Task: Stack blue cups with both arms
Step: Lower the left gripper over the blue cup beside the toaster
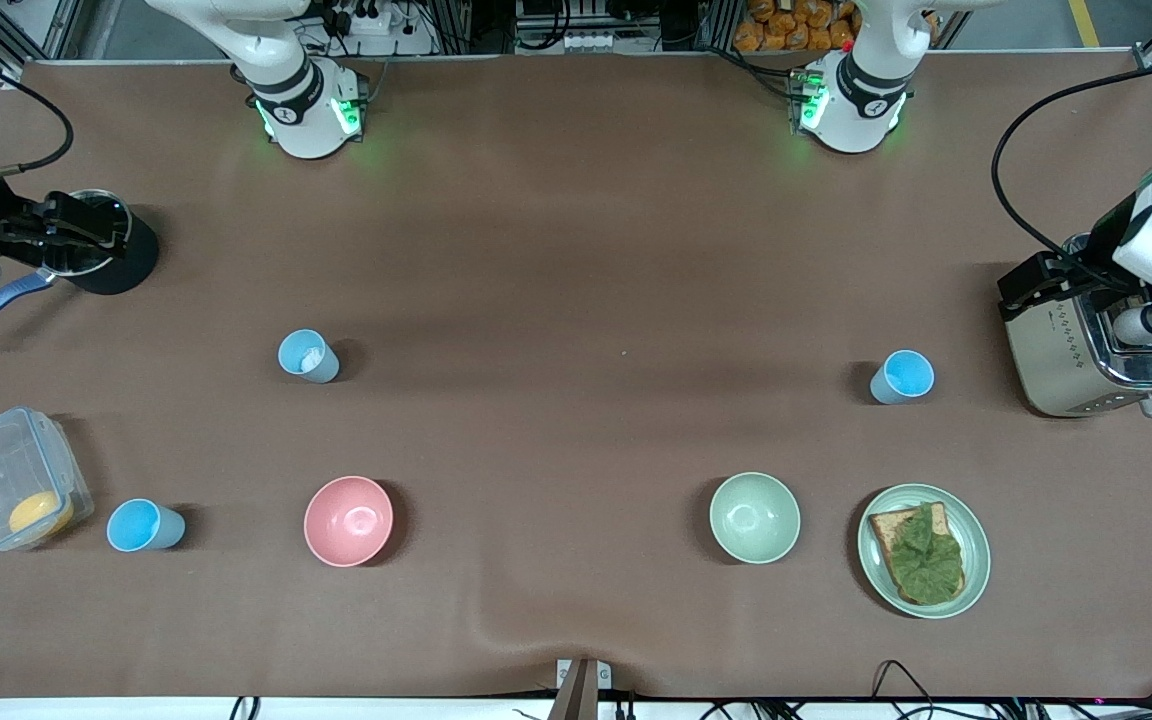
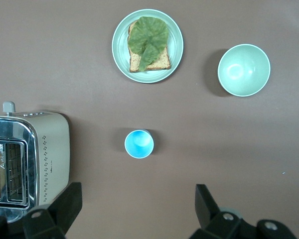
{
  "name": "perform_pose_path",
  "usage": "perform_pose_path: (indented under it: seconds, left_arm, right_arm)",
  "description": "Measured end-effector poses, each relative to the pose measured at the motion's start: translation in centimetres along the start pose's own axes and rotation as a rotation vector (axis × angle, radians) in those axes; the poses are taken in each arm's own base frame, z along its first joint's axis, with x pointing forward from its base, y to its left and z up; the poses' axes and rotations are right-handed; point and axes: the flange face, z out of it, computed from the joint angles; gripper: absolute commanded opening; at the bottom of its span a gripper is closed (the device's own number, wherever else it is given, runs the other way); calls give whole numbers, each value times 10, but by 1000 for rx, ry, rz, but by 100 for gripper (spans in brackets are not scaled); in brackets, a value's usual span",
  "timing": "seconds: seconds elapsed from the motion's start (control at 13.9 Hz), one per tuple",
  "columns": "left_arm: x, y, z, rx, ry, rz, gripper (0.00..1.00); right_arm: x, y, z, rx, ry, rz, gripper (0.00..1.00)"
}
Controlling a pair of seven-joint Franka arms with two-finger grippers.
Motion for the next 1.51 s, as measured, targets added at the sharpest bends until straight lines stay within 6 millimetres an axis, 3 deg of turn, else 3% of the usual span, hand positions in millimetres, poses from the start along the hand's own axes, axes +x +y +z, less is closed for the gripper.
perform_pose_path:
  seconds: [0.72,1.08,1.51]
  left_arm:
    - [-2,15,8,-19,-23,36,100]
    - [-4,-3,68,-5,-129,106,100]
    - [-13,-17,160,-6,-159,102,100]
  right_arm:
    - [0,1,0,0,0,1,100]
    - [0,1,1,0,-2,2,100]
    - [0,1,1,0,-1,2,100]
